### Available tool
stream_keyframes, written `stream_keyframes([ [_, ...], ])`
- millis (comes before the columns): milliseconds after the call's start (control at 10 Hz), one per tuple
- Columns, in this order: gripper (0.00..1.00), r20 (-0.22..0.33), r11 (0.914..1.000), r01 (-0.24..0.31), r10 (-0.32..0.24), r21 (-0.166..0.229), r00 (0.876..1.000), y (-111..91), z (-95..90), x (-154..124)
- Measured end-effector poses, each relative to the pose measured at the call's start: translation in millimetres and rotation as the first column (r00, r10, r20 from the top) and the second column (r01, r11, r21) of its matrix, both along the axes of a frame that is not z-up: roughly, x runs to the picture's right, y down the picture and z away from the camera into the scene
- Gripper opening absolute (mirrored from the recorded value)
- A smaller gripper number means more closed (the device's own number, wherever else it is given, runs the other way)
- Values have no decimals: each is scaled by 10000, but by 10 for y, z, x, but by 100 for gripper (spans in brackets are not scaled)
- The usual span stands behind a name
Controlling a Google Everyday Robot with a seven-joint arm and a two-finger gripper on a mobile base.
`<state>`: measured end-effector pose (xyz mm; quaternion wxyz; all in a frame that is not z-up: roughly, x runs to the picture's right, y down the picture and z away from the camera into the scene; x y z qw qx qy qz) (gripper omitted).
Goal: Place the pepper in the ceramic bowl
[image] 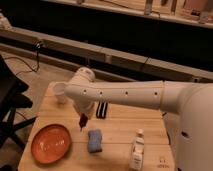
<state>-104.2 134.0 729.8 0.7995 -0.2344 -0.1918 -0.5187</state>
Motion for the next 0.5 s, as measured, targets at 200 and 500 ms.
stream_keyframes([
  [200,0,109,9997,240,-239,-33,9997,72,-57,-195],
  [500,0,193,9983,564,-561,-137,9982,121,-75,-309],
])
